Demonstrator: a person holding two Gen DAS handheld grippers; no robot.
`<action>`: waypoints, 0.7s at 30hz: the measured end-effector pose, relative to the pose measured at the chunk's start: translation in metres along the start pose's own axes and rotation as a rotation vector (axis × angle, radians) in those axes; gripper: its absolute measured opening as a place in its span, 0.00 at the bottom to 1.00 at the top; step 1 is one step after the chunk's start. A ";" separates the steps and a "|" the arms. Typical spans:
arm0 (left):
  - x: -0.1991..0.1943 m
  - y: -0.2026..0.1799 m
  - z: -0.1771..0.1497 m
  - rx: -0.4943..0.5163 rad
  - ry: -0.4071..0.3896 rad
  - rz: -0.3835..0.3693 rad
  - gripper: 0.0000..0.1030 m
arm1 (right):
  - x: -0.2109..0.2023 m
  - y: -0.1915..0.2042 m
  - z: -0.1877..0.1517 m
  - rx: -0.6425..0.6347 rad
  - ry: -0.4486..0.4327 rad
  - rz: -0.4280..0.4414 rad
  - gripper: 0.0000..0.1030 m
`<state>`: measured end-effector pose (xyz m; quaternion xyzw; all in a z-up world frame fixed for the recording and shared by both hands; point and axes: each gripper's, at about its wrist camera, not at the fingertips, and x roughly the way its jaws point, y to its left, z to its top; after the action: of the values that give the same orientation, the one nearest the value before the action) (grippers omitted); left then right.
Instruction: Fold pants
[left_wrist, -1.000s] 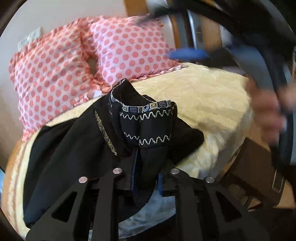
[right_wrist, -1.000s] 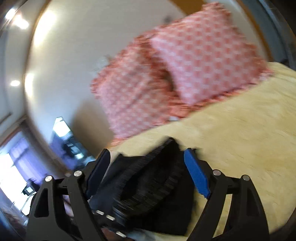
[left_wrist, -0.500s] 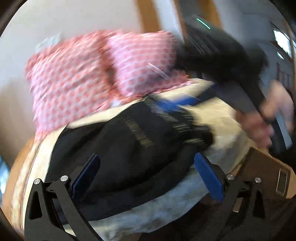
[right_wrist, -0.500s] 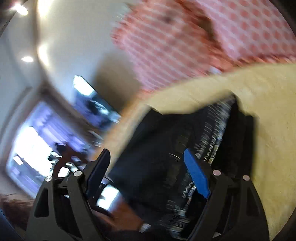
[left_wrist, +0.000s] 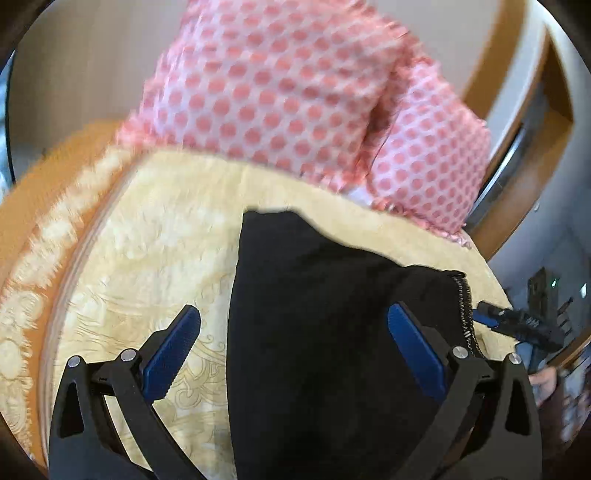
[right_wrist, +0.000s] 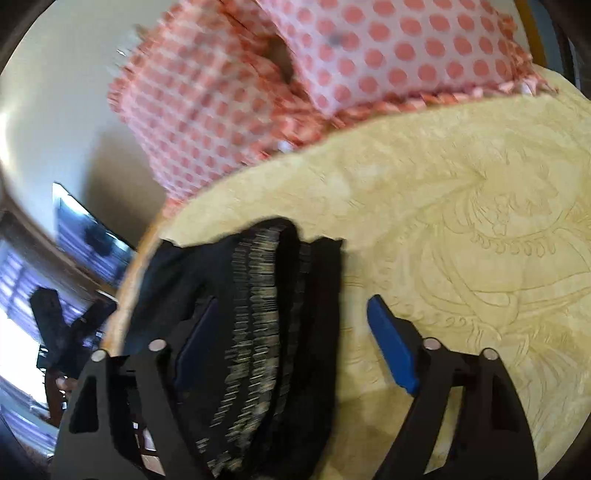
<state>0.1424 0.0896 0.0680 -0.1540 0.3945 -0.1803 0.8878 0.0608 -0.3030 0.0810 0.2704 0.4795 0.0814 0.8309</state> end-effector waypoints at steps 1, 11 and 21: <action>0.008 0.003 0.003 -0.018 0.038 -0.024 0.99 | 0.005 -0.002 -0.002 0.003 0.017 0.010 0.74; 0.047 0.009 0.002 -0.047 0.209 -0.091 0.99 | 0.028 0.005 -0.007 -0.055 0.036 0.128 0.60; 0.046 0.025 0.001 -0.092 0.238 -0.093 0.39 | 0.026 0.004 -0.009 -0.068 -0.020 0.251 0.17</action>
<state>0.1762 0.0915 0.0287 -0.1902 0.4974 -0.2197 0.8174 0.0679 -0.2858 0.0604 0.3007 0.4303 0.1982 0.8277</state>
